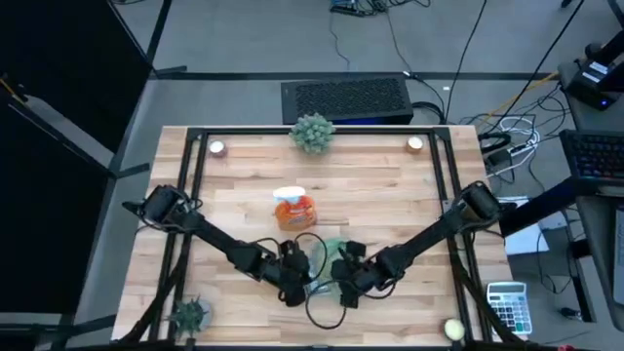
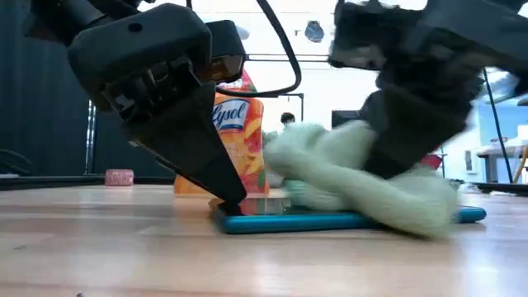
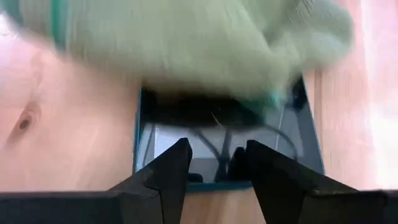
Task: Apply microfiber cloth
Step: Wipe the front of the cellphone using the microfiber cloth
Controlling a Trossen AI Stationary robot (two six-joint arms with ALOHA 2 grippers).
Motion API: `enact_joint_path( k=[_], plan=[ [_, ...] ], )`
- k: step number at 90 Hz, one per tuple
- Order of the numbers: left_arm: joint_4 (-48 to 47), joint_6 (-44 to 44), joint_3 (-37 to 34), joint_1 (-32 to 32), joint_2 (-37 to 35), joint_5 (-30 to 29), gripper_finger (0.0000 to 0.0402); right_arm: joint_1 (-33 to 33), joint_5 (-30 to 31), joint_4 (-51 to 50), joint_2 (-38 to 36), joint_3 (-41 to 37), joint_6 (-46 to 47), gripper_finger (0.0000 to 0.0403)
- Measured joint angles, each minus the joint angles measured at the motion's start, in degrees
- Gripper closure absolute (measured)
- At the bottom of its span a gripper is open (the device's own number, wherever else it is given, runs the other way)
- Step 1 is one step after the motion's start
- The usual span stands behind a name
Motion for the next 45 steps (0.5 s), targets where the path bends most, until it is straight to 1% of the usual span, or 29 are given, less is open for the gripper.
enact_joint_path(
  k=[16,25,34,45],
  plan=[
    [-0.4,0.0,0.0,-0.1,0.0,0.0,0.0252,2.7,-1.6,-14.0,-4.0,-0.3,4.2,0.0396],
    [-0.5,0.0,0.0,-0.2,0.0,-0.1,0.0252,3.9,-3.8,-21.7,-5.8,-0.6,7.5,0.0396],
    [-1.3,-0.3,0.5,-0.2,-0.5,0.3,0.0252,4.3,-2.9,-27.1,-9.4,-0.6,17.0,0.0396],
    [-3.0,-0.2,1.7,-0.4,-2.8,2.7,0.0252,5.2,-1.6,-34.7,-14.3,-0.5,30.2,0.0389]
  ],
)
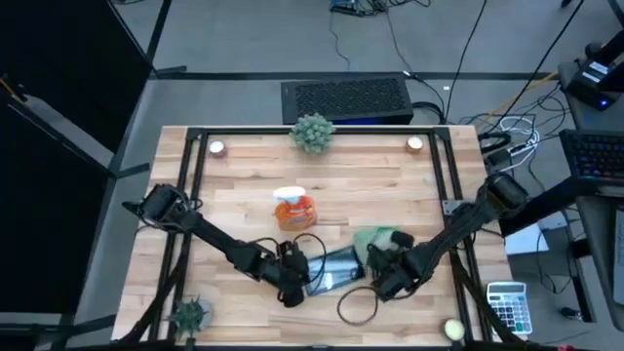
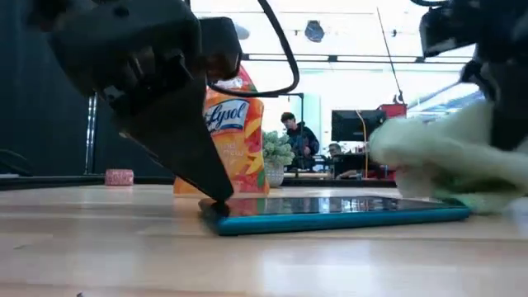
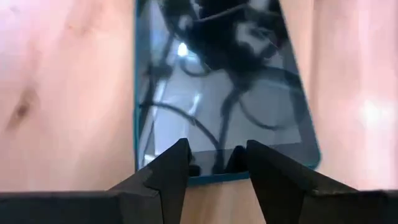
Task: Apply microfiber cloth
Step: Wipe the front of the cellphone using the microfiber cloth
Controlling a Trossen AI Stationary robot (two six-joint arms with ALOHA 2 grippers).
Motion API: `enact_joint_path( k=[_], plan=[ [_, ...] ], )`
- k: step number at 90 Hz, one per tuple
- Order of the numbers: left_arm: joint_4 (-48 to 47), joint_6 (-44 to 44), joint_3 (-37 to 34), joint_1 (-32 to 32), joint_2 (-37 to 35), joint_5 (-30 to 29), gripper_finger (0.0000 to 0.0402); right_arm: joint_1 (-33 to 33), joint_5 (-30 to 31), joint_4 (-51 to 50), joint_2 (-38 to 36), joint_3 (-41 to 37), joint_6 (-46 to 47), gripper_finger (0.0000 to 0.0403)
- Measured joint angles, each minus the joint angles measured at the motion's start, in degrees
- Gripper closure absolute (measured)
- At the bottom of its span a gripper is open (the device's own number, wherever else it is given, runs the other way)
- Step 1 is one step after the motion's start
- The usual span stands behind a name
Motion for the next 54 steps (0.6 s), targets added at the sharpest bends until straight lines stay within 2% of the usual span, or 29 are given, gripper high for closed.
enact_joint_path(
  k=[20,28,36,44,54],
  plan=[
    [-1.6,1.5,0.6,-0.5,-6.4,-0.5,0.0252,5.2,-5.8,-15.9,-3.9,0.1,15.6,0.0363],
    [-2.8,1.5,0.5,-0.6,-6.8,-0.5,0.0252,6.7,-9.0,-17.4,-4.6,0.1,19.7,0.0333],
    [-4.5,1.5,0.6,-1.1,-7.0,-0.8,0.0252,8.4,-9.4,-16.2,-6.0,0.1,24.6,0.0293],
    [-6.9,1.3,0.6,-1.6,-6.7,-0.8,0.0252,10.2,-7.5,-11.5,-8.3,0.1,28.6,0.0251],
    [-8.2,1.4,0.6,-2.0,-6.6,-1.0,0.0252,11.9,-0.2,-4.8,-11.3,0.1,30.5,0.0205]
  ],
)
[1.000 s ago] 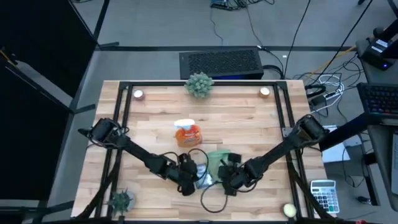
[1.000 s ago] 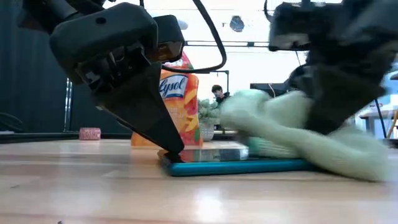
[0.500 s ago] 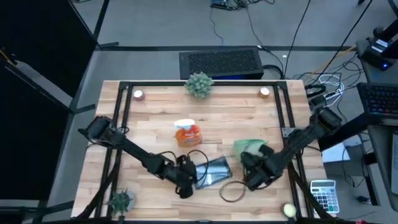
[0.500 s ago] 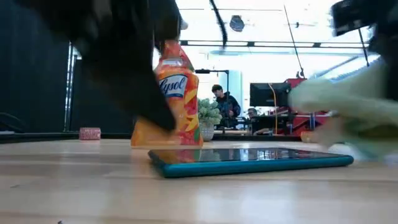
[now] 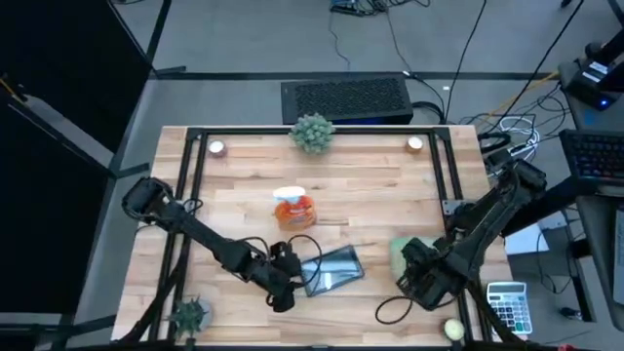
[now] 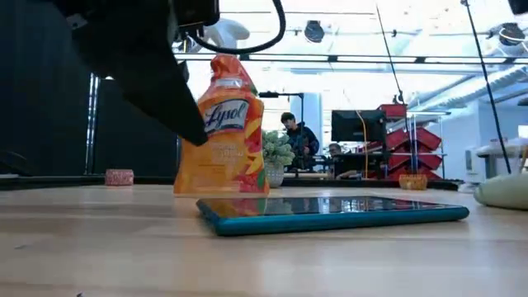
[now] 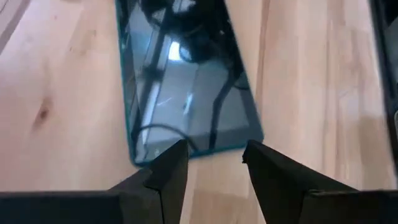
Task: Apply microfiber cloth
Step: Wipe the front of the cellphone using the microfiber cloth, then spray the back of the cellphone with a spray bottle
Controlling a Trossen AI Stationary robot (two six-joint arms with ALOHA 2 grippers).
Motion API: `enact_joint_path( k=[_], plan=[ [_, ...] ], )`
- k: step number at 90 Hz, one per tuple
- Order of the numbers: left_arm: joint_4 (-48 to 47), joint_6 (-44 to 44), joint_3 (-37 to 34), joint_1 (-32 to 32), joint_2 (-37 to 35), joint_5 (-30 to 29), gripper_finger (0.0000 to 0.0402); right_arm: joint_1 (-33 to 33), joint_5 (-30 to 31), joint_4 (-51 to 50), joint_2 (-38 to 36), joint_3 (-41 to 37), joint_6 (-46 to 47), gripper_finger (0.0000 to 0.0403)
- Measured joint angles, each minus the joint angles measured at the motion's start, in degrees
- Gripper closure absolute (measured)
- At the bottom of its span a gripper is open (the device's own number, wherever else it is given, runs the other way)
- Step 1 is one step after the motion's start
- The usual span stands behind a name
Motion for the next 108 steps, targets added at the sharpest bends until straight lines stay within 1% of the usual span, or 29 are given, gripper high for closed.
enact_joint_path(
  k=[11,17,21,27,36,41,46,56,66,71,79,87,99,108],
  plan=[
    [-0.4,1.7,0.0,-0.2,0.0,-0.9,0.0252,-0.4,13.2,5.2,-0.9,0.1,-2.3,0.0173],
    [0.1,1.9,-0.3,-0.2,0.0,-1.9,0.0252,-2.6,16.8,8.0,-0.5,-0.3,-4.3,0.0163],
    [0.0,1.9,-0.6,-0.2,0.0,-2.8,0.0252,-4.4,17.5,10.9,0.1,-1.5,-6.0,0.0160],
    [-0.4,2.0,-1.4,-0.2,0.0,-3.5,0.0252,-7.4,16.1,18.3,1.1,-4.8,-10.1,0.0159],
    [-0.3,2.0,-2.5,-0.2,0.0,-3.6,0.0252,-11.6,11.9,33.8,2.2,-12.0,-17.3,0.0162],
    [-0.3,2.0,-3.1,-0.2,0.3,-3.6,0.0252,-13.5,9.5,42.1,3.0,-16.2,-19.6,0.0164],
    [-0.3,2.0,-3.8,-0.3,0.7,-3.5,0.0252,-14.9,8.1,48.3,3.4,-20.2,-20.0,0.0166],
    [2.0,1.9,-6.0,-0.4,1.1,-3.4,0.0252,-16.3,7.8,61.3,3.2,-26.8,-18.5,0.0167],
    [4.6,2.4,-8.2,-0.3,1.9,-3.4,0.0252,-17.3,3.7,71.9,4.0,-31.5,-18.1,0.0167],
    [7.8,3.1,-8.3,0.0,3.1,-3.4,0.0252,-17.3,3.4,75.1,5.0,-32.6,-18.1,0.0167],
    [11.6,5.5,-8.7,0.3,5.2,-3.5,0.0252,-17.8,3.2,75.2,7.3,-32.8,-17.3,0.0167],
    [15.8,7.5,-8.7,0.8,7.7,-4.0,0.0252,-18.4,2.0,78.5,10.2,-32.7,-17.3,0.0168],
    [18.3,7.0,-8.7,1.9,9.4,-3.8,0.0252,-18.8,1.2,86.4,14.4,-32.7,-19.3,0.0168],
    [21.4,7.3,-8.5,2.9,9.6,-3.1,0.0252,-19.1,-0.2,89.2,15.9,-32.1,-21.4,0.0168]
  ],
)
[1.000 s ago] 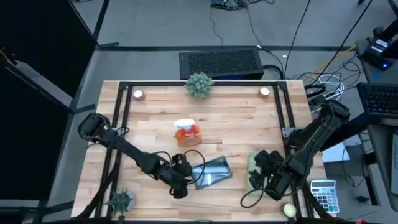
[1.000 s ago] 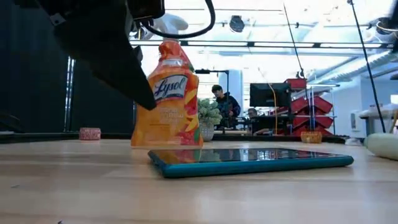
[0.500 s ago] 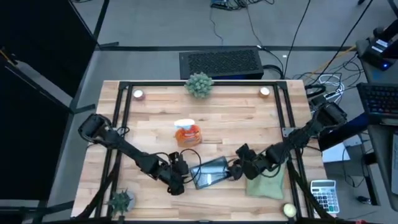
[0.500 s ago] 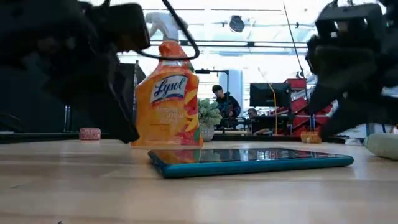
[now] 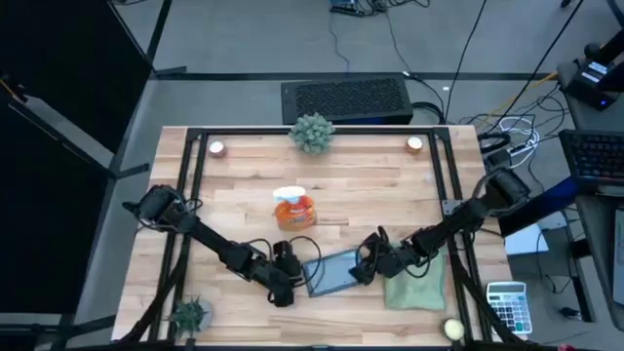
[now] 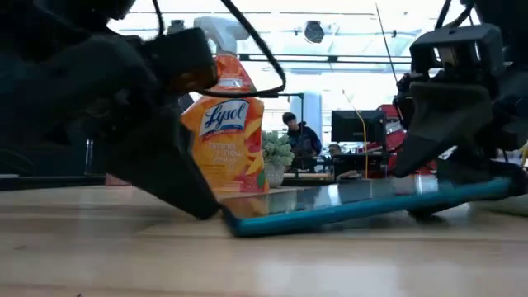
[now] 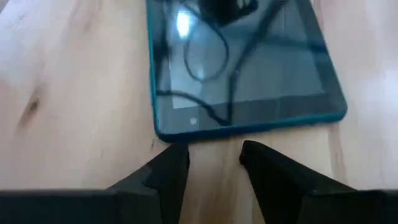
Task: Apply microfiber cloth
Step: Spray the back of the cellphone with a spray bottle
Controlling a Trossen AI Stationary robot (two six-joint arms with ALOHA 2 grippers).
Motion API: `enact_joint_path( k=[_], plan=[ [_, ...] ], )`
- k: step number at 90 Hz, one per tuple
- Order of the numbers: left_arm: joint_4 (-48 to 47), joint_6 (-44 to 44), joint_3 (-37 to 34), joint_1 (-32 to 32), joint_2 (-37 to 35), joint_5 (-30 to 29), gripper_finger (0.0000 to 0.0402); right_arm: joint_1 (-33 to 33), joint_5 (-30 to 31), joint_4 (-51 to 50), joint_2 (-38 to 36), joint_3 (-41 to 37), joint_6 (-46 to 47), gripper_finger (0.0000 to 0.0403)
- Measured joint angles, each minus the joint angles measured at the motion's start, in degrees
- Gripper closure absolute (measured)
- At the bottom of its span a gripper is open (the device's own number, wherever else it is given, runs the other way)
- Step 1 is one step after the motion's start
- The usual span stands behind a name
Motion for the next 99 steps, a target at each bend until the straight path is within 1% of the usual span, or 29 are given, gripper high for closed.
enact_joint_path(
  k=[9,17,28,36,48,56,66,75,81,89,99],
  plan=[
    [1.6,0.5,-0.1,0.7,0.1,0.7,0.0252,-0.1,-1.2,1.1,0.8,1.1,-2.8,0.0179],
    [1.5,0.2,-0.1,1.0,0.1,1.3,0.0252,-0.2,-1.4,1.5,0.8,2.1,-5.1,0.0206],
    [0.6,-0.2,-0.1,0.7,-1.0,2.1,0.0252,-0.2,-2.4,4.3,-0.7,2.8,-11.0,0.0276],
    [-1.6,-3.2,-0.1,0.4,-3.4,2.3,0.0252,-0.3,-2.6,2.6,-3.0,2.4,-17.0,0.0338],
    [-4.9,-7.3,-0.1,-0.6,-10.9,1.9,0.0252,0.5,-2.1,0.2,-10.0,2.5,-23.1,0.0340],
    [-6.1,-9.0,0.0,-1.5,-15.5,1.5,0.0252,1.5,-0.4,-5.8,-15.3,3.3,-26.8,0.0340],
    [-5.9,-11.4,0.0,-2.4,-20.3,-0.4,0.0252,2.8,6.3,-19.3,-21.1,6.6,-33.4,0.0340],
    [-5.1,-12.0,0.0,-3.2,-23.1,-2.9,0.0252,4.2,15.4,-30.3,-24.3,10.4,-39.4,0.0340],
    [-3.7,-13.1,0.0,-3.4,-23.8,-5.2,0.0252,4.9,20.7,-35.8,-25.2,12.6,-43.8,0.0340],
    [-0.4,-14.9,0.0,-3.5,-23.9,-9.3,0.0252,5.6,27.1,-40.2,-25.0,15.0,-49.4,0.0340],
    [7.7,-17.0,0.0,-2.8,-22.3,-13.9,0.0252,5.8,34.9,-40.5,-23.3,16.5,-57.0,0.0340]
  ],
)
